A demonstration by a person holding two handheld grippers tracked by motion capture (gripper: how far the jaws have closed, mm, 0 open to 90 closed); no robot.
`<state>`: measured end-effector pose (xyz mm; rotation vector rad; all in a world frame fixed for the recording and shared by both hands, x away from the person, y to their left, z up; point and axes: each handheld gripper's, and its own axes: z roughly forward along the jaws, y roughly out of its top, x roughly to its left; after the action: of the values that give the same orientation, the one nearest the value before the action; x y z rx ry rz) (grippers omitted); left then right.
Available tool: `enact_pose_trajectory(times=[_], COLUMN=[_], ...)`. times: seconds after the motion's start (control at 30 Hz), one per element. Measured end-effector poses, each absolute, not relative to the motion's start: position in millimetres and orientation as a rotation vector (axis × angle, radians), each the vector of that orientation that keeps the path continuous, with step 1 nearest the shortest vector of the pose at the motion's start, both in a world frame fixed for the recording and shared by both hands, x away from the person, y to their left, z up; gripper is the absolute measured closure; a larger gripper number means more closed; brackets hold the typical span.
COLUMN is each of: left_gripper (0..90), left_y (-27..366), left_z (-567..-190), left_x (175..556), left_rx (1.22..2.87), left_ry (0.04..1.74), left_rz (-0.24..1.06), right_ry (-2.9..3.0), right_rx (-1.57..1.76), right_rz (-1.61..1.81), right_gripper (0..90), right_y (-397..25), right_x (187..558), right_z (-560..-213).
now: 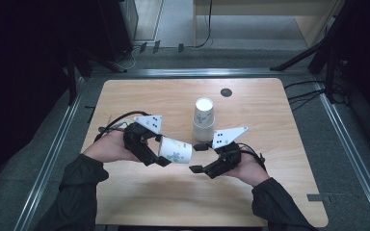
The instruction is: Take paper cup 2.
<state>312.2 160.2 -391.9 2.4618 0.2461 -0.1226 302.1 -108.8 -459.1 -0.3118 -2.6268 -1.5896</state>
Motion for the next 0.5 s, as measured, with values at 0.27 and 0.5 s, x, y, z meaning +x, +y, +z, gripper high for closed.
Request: enact_pose_trajectory(times=[0.27, 0.5], left_gripper=[26.0, 26.0], left_y=[152, 147], left_z=[-407, -414], left_x=[311, 312], left_rx=[2.51, 2.545], left_ry=[0.238, 0.233], left_rz=[-0.137, -0.142], right_ry=[-2.632, -2.653], right_rx=[-0.295, -0.286], right_rz=[-1.555, -1.533], right_gripper=[26.5, 26.5], right_y=[-107, -102], right_x=[301, 301], right_z=[-462, -465])
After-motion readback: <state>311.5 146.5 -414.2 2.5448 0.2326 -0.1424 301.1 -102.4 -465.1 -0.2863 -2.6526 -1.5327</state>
